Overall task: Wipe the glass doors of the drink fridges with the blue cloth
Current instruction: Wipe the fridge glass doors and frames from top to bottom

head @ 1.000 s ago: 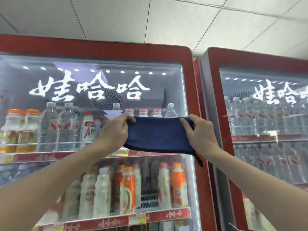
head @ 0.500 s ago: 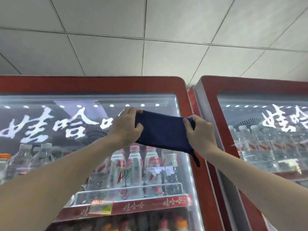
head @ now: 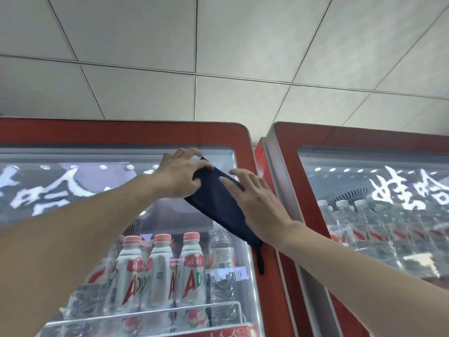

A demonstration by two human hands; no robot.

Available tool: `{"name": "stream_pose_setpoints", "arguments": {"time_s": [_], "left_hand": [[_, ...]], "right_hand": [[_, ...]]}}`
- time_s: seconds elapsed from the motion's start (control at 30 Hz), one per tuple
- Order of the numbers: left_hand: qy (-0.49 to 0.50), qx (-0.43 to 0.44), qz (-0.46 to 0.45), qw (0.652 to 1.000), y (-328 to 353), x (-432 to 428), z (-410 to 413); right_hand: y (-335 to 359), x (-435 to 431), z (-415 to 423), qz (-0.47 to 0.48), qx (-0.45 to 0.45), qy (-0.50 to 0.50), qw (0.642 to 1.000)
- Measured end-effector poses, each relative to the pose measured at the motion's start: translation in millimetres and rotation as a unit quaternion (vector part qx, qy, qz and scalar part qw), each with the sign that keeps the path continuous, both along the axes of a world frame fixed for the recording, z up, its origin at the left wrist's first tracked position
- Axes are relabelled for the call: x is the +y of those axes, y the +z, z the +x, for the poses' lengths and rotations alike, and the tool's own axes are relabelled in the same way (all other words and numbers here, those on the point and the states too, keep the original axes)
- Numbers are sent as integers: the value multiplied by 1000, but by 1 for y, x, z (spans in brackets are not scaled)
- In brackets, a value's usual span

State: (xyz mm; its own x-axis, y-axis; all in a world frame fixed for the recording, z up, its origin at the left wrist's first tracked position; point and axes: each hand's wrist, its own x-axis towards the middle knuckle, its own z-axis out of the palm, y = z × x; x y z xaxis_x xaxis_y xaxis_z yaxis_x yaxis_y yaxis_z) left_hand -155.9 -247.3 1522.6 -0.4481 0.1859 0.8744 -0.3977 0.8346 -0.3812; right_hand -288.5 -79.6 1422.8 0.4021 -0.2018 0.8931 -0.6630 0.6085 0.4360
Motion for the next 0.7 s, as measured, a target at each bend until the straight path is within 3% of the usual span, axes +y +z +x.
{"name": "stream_pose_setpoints", "arguments": {"time_s": [0.1, 0.27, 0.33, 0.43, 0.5, 0.7], "left_hand": [[3, -11, -14, 1000, 4, 1, -5], [-66, 5, -7, 998, -1, -2, -14], [-175, 81, 8, 981, -8, -7, -12], [-299, 210, 46, 930, -19, -25, -3], [-270, 236, 40, 933, -27, -43, 4], [-142, 188, -42, 971, -51, -87, 3]], "right_hand": [[1, -19, 9, 119, -10, 45, 992], [4, -66, 15, 20, -72, 231, 970], [2, -76, 8, 8, -104, 171, 980], [5, -76, -4, 30, -124, 95, 987], [18, -74, -9, 43, -116, 59, 990], [118, -55, -24, -11, -158, -33, 987]]}}
